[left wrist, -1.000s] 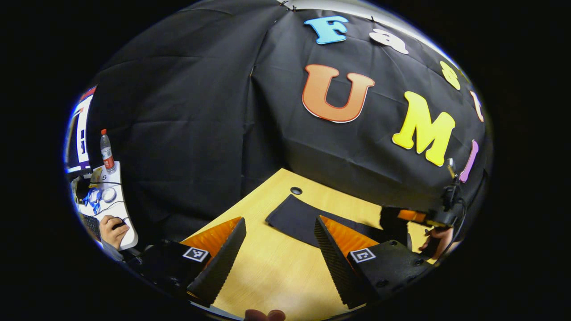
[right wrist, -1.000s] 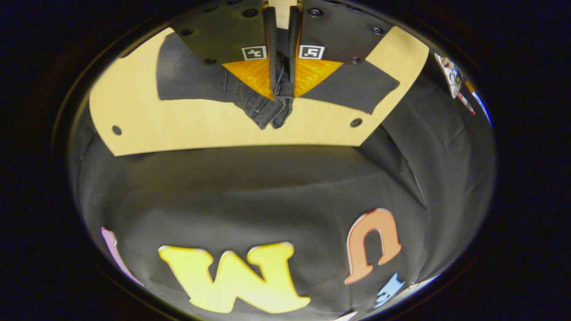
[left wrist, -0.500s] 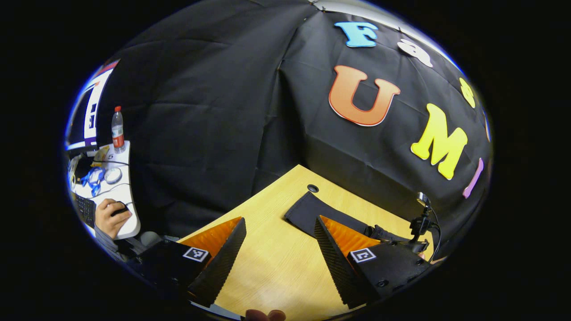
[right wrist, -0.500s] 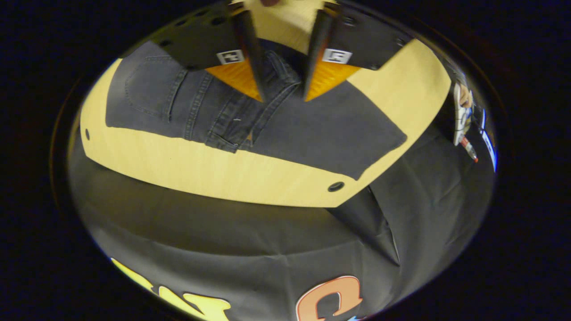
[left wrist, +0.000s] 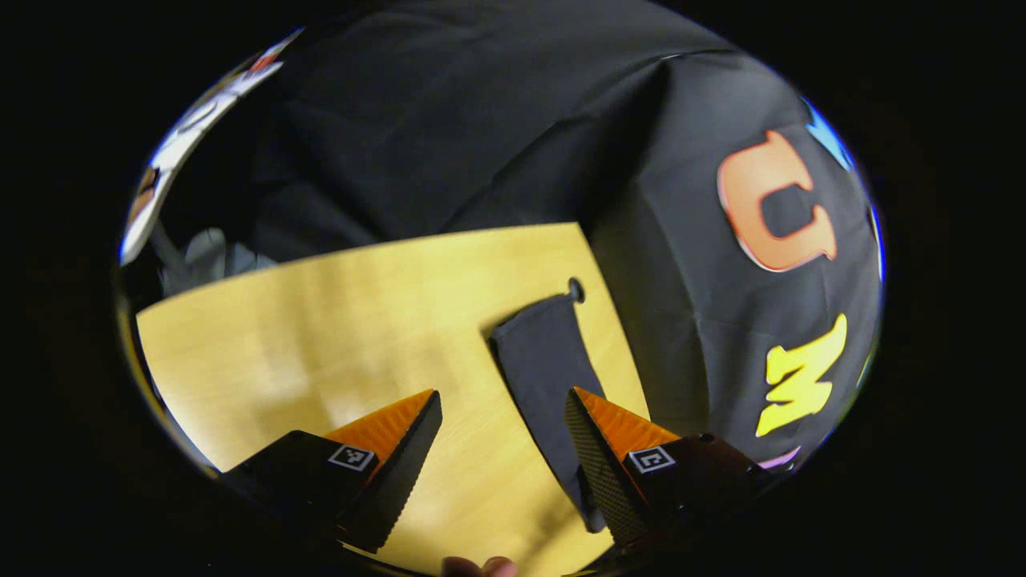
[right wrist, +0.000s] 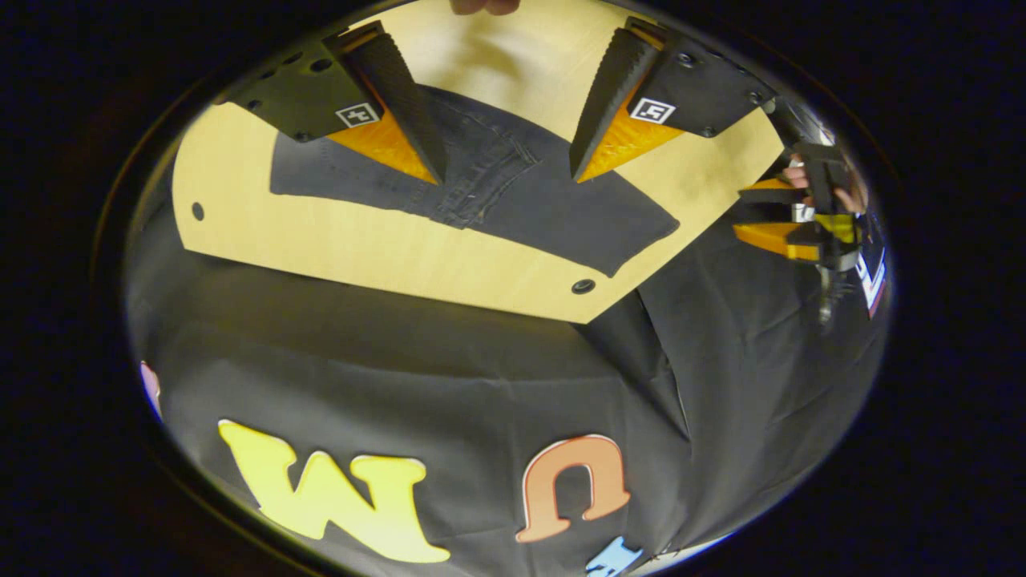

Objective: Grasp the waist and the cuffs of the jeans and fold them to make the two legs overlap; first hold the waist and fold one-third of the jeans toward the cuffs, then hold the cuffs and fold the remaining one-third in the same direction to finish folding.

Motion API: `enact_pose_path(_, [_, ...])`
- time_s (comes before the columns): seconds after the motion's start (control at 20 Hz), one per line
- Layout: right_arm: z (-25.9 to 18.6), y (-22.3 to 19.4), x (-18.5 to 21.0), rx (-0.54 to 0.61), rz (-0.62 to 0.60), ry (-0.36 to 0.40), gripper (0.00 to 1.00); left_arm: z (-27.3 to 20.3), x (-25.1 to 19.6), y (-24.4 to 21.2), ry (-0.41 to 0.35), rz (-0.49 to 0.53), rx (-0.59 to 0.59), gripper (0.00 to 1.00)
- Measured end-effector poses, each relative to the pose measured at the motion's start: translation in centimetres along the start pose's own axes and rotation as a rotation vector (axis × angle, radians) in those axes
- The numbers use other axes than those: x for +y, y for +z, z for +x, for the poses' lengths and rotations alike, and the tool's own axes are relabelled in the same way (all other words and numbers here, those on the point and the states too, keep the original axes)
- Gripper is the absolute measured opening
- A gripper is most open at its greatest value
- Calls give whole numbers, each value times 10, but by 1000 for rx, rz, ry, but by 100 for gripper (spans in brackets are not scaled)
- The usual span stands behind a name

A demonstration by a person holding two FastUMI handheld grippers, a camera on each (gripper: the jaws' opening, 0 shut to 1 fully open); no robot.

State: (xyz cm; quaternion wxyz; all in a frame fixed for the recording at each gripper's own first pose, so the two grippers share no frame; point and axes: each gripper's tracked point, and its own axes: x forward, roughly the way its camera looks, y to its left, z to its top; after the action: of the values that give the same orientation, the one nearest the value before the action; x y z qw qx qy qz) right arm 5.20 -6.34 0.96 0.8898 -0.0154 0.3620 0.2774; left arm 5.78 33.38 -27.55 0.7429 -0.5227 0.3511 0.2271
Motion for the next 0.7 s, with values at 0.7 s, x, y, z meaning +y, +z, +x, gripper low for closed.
enact_pose_path(0.7, [-98, -45, -117, 18, 180, -207, 97, 94, -14, 31, 179, -226, 196, 99])
